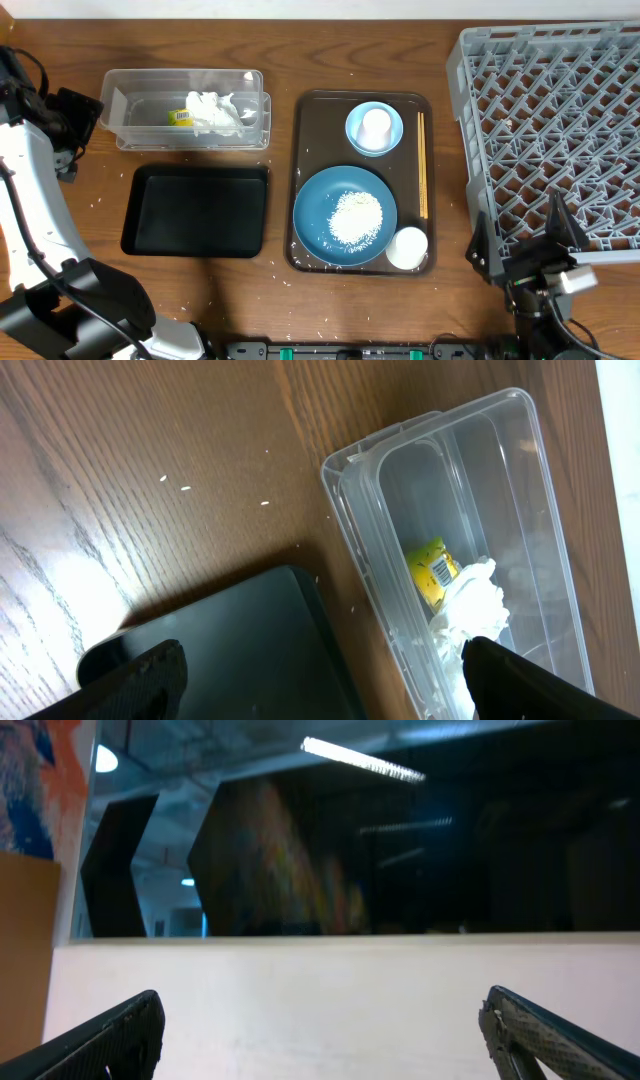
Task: Sort waste into correct bins and load items into the dishwasher rack
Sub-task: 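Reach right gripper to the pink cup and grasp it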
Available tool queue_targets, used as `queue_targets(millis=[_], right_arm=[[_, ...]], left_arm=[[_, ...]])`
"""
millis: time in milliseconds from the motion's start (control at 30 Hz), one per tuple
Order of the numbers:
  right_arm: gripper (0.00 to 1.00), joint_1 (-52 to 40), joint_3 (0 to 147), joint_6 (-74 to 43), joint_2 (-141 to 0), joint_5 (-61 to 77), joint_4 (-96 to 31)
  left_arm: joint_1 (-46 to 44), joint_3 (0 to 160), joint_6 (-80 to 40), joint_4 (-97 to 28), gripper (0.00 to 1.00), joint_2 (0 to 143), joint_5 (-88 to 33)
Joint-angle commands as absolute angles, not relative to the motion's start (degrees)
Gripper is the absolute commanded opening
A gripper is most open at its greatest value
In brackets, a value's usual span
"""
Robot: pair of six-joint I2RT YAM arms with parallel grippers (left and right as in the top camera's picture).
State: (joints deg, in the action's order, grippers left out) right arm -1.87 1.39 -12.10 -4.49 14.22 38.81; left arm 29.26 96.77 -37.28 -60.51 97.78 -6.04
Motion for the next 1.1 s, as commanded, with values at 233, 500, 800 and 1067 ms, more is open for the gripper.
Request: queue_targets(millis=[233, 500, 800, 1067], right_arm=[[0.99, -1.19, 27.38, -5.89, -34.20, 31.46, 32.14], [0.99, -7.03, 62.28, 6.61, -65.45, 37.80, -3.53], [0.99, -22.90, 96.84, 13.96, -91.98, 11.62, -39.90], [0.99, -27.11, 98.37, 13.34, -101.82, 14.35, -42.09]], left_arm=[[29.52, 96.64, -36.71, -60.84, 0.91, 98.10, -5.78], [29.50, 96.64, -36.71, -60.84, 0.91, 98.10, -5.78], [29.50, 96.64, -36.71, -60.84, 0.91, 98.10, -5.78], [29.50, 96.64, -36.71, -60.84, 0.91, 98.10, -5.78]])
